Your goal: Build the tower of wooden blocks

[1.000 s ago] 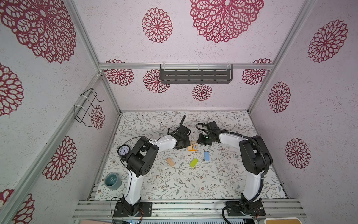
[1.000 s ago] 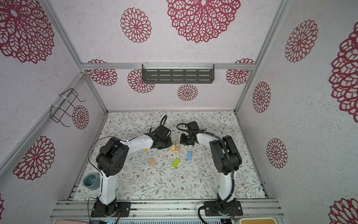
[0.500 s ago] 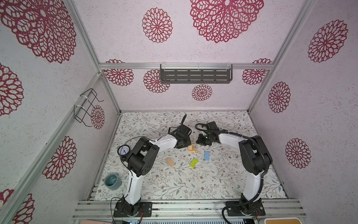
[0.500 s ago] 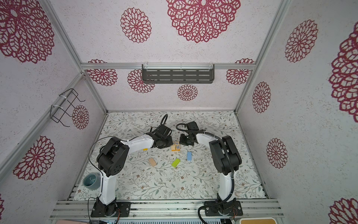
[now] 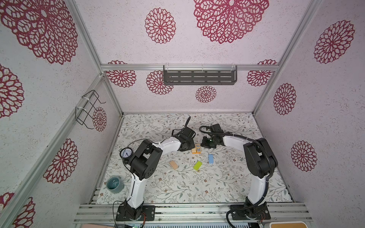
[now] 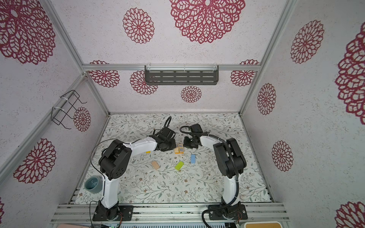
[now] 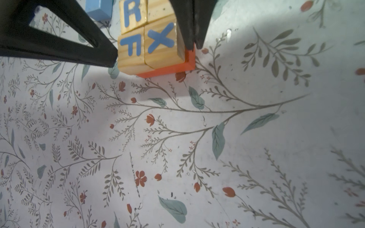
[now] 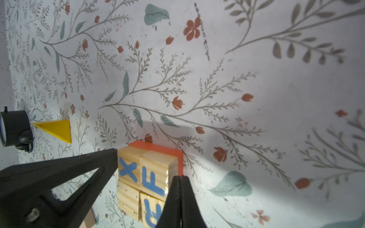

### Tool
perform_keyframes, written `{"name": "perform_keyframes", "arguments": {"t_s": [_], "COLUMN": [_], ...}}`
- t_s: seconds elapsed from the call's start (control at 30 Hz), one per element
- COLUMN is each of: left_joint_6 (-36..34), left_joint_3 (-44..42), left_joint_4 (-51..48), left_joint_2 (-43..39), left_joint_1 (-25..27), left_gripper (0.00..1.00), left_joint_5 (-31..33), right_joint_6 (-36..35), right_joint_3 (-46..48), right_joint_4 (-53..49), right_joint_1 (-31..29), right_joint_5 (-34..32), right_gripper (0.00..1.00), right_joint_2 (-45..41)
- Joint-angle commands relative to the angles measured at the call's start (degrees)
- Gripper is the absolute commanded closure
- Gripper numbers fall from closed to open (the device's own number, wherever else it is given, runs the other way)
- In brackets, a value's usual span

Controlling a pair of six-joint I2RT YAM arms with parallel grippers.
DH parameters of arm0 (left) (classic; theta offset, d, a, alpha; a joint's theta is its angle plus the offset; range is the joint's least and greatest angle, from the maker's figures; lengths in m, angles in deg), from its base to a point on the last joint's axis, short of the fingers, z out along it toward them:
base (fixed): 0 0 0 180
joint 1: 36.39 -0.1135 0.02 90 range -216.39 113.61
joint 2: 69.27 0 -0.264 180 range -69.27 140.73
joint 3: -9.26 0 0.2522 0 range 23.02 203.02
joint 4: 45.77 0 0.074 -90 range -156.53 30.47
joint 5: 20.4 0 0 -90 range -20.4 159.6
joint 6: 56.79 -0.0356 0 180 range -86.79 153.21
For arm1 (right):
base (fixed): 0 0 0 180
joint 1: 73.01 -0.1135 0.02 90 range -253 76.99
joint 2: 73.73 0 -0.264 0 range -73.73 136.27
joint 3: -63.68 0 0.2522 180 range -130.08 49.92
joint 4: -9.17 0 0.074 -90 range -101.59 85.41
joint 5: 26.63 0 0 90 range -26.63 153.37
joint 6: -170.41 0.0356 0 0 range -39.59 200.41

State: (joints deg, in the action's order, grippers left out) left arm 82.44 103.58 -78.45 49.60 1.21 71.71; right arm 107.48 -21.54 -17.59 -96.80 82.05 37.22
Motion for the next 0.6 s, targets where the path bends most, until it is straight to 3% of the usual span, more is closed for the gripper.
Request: {"name": "perform_keyframes", "arguments": {"t_s": [0.0, 0.57], "left_joint_6": [-0.6, 1.6], "left_joint_3": [-0.6, -6.4], "left_joint_4": [-0.8, 1.9], "left_joint_2": [-2.8, -5.5], "left_joint_1": [-0.2, 1.1], "left_gripper": [1.00, 1.00], "left_joint_5": [1.5, 0.7], "right_joint_6": [-0.3, 0.8], "right_joint_3": [-1.1, 6.1], "right_joint_4": [-1.8, 0.3], "right_joint_1": [0.5, -0.6], "right_joint_5": [-1.8, -0.4], "right_gripper": [0.92, 0.92], "right_joint_2": [-3.6, -6.8]}}
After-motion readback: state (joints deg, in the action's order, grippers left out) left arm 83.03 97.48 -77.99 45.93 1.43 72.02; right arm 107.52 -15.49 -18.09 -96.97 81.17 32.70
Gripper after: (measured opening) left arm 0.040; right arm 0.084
